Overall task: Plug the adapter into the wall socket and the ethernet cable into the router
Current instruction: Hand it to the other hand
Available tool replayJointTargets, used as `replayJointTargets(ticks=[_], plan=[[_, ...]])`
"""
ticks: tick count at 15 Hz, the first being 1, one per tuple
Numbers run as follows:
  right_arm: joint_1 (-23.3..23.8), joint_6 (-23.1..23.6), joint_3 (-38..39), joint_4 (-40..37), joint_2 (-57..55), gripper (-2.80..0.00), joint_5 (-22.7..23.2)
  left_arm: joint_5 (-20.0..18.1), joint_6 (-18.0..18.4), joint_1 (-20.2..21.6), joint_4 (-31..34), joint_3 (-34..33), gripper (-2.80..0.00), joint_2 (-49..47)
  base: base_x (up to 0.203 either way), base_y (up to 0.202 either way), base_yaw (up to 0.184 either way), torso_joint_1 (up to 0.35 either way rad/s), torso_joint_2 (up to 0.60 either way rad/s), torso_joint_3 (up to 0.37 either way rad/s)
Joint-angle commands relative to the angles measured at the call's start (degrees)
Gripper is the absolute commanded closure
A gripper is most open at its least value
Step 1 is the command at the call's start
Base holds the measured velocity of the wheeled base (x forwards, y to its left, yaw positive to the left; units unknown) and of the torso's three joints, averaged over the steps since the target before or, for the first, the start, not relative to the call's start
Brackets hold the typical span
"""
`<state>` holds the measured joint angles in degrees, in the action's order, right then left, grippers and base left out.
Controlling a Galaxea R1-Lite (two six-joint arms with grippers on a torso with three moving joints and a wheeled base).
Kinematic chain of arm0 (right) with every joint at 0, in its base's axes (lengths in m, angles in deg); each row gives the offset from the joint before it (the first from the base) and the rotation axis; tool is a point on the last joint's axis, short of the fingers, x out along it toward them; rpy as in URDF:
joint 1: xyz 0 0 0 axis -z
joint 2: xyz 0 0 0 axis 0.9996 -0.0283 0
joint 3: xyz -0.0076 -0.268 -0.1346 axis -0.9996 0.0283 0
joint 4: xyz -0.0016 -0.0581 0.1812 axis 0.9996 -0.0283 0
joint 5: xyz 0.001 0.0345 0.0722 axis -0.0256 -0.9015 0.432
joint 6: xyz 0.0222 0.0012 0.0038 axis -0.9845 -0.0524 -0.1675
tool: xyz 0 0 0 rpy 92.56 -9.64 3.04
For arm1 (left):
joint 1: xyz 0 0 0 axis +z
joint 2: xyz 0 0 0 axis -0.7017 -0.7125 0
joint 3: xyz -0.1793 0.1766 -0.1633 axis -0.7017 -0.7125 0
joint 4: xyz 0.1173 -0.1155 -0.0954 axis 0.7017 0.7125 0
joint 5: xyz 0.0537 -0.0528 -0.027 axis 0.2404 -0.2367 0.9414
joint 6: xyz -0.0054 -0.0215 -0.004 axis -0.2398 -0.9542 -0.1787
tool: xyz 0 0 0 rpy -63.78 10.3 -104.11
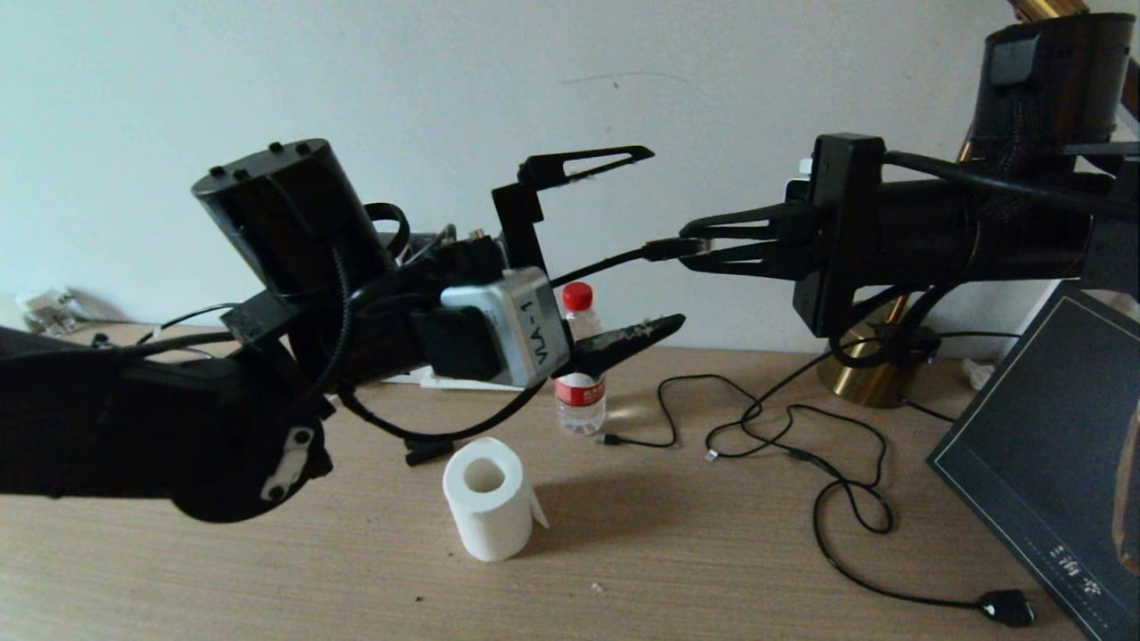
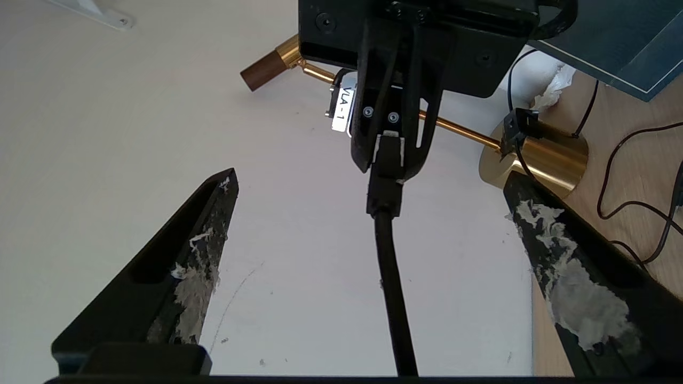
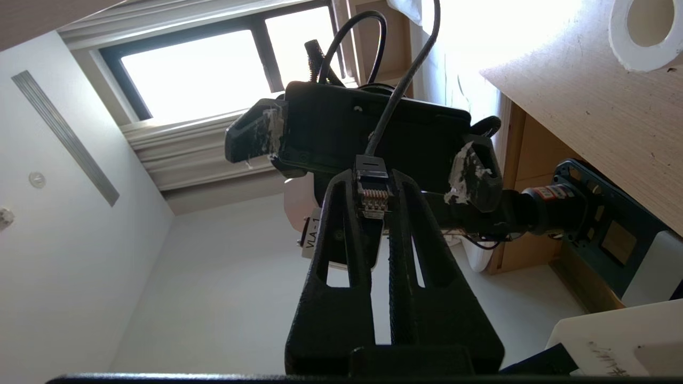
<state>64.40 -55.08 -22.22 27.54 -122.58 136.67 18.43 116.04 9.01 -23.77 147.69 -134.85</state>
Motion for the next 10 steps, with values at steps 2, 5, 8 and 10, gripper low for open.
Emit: replayJointTargets(ticks=[2, 5, 8, 10], plan=[[0.07, -0.48, 0.27, 0.04, 0.03, 0.00, 0.32, -0.23, 0.27, -0.05, -0.31, -0.08, -2.80, 0.36, 0.000, 0.000, 0.000, 0.000, 0.00, 0.000], [-0.02, -0.48, 0.35, 0.04, 0.11, 0.00, 0.37, -0.14, 0.18, -0.40, -0.31, -0.08, -2.80, 0.36, 0.000, 0.000, 0.000, 0.000, 0.00, 0.000], [-0.10, -0.48, 0.35, 0.04, 0.11, 0.00, 0.37, -0.23, -0.08, -0.40, -0.31, -1.05, -2.80, 0.71, 0.000, 0.000, 0.000, 0.000, 0.00, 0.000], [-0.19, -0.48, 0.27, 0.04, 0.11, 0.00, 0.37, -0.23, -0.17, -0.66, -0.31, -1.14, 0.00, 0.71, 0.000, 0.000, 0.000, 0.000, 0.00, 0.000]])
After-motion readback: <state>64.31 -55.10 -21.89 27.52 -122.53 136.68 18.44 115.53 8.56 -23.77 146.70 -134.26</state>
